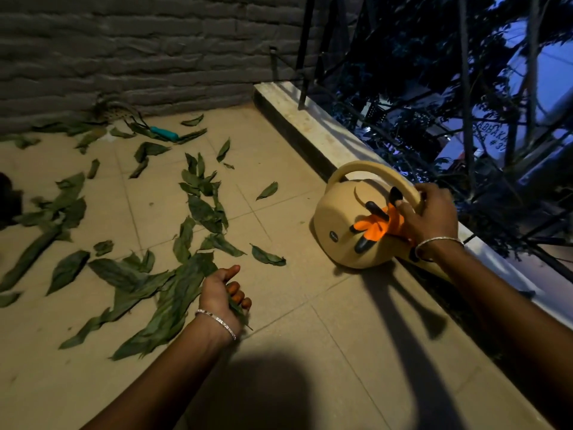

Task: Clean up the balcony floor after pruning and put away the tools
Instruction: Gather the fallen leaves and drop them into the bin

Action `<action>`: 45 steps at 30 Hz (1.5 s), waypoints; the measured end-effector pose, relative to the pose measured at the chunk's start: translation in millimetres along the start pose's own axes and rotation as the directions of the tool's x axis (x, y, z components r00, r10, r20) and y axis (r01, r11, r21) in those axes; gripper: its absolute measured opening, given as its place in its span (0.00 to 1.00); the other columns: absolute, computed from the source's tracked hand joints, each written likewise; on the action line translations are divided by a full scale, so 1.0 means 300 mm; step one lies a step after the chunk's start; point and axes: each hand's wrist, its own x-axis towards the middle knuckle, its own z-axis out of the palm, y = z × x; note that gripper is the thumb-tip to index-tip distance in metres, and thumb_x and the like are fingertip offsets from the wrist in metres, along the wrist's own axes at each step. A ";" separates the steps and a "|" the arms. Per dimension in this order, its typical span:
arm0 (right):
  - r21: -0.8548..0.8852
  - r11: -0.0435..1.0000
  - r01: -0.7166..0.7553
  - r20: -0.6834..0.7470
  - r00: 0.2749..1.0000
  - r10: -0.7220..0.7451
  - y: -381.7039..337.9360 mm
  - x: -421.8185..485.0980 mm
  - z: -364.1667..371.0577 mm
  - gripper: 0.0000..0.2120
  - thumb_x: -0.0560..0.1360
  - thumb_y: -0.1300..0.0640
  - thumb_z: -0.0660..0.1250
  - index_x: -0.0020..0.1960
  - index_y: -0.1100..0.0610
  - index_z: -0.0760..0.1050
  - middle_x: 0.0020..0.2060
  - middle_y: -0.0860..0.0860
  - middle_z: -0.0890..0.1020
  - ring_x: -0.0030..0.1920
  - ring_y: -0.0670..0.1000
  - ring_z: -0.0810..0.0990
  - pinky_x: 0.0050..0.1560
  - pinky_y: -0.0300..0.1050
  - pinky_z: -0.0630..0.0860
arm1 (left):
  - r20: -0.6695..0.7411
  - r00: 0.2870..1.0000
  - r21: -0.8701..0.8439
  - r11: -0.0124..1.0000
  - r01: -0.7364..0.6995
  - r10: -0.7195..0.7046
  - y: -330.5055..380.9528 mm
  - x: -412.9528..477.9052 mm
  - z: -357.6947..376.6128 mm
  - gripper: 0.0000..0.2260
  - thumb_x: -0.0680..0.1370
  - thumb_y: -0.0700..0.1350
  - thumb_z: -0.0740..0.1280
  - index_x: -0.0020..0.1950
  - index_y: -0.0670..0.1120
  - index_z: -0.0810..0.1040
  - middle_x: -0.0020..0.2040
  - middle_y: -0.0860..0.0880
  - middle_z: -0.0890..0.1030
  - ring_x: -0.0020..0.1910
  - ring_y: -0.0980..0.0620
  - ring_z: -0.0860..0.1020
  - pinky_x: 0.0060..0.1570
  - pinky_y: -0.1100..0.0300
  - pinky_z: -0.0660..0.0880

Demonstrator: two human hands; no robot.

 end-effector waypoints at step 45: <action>0.791 0.507 0.341 0.239 0.591 -0.770 -0.656 -0.878 0.597 0.05 0.72 0.56 0.73 0.44 0.57 0.79 0.39 0.49 0.83 0.41 0.44 0.80 0.43 0.32 0.75 | 0.029 1.000 0.030 0.999 0.011 -0.012 0.066 0.019 -0.482 0.19 0.79 0.57 0.64 0.56 0.42 0.82 0.53 0.39 0.84 0.51 0.42 0.82 0.50 0.50 0.78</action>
